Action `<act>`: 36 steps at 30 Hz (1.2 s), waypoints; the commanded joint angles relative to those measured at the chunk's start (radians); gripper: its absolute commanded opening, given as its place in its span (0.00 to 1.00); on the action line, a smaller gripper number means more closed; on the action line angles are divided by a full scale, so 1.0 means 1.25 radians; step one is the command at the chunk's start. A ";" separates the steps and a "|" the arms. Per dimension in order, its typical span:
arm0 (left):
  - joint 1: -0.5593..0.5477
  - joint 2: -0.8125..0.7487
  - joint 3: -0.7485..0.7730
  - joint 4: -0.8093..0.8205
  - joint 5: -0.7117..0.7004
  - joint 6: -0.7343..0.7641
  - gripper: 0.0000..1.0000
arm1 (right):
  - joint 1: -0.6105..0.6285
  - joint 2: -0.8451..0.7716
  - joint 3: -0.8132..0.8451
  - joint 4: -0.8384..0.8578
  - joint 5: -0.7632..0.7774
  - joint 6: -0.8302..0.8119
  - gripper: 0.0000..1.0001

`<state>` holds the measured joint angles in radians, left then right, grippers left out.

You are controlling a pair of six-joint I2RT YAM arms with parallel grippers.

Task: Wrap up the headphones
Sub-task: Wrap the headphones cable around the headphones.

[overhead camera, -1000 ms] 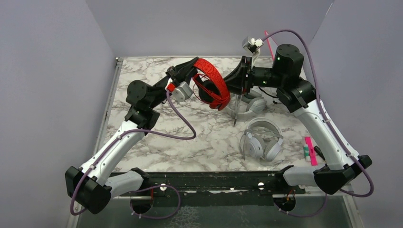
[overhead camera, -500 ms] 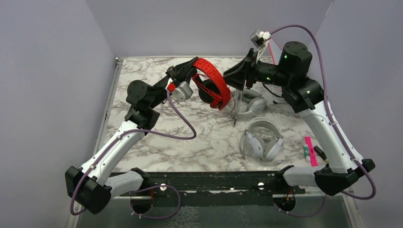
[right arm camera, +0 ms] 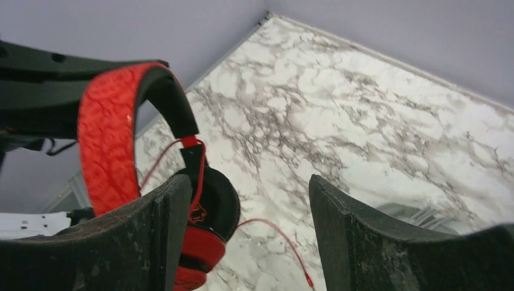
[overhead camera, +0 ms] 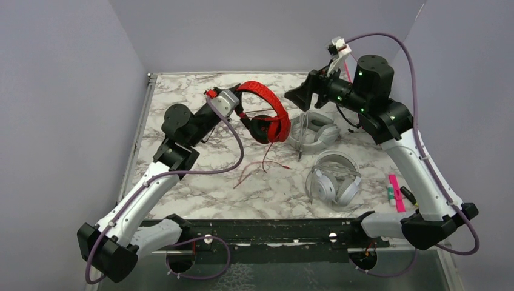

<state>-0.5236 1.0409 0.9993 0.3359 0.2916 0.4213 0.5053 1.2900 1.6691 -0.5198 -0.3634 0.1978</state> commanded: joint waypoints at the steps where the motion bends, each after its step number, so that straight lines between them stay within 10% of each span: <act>1: 0.004 -0.015 0.064 -0.147 -0.170 -0.202 0.00 | -0.029 -0.001 -0.091 0.034 0.016 -0.016 0.76; 15: 0.004 -0.041 0.148 -0.573 -0.395 -0.641 0.00 | -0.129 0.018 -0.349 0.204 -0.133 0.023 0.84; 21: 0.006 -0.020 0.200 -0.692 -0.420 -0.821 0.00 | -0.124 0.026 -0.474 0.370 -0.424 0.022 0.83; 32: 0.017 0.092 0.425 -0.840 -0.418 -0.888 0.00 | -0.069 0.081 -0.592 0.460 -0.495 0.016 0.73; 36: 0.024 0.104 0.452 -0.840 -0.404 -0.901 0.00 | -0.065 0.038 -0.727 0.728 -0.583 0.097 0.78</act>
<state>-0.5045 1.1660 1.5017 -0.7082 -0.2283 -0.6418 0.4141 1.3788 0.8936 0.0940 -0.9634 0.2546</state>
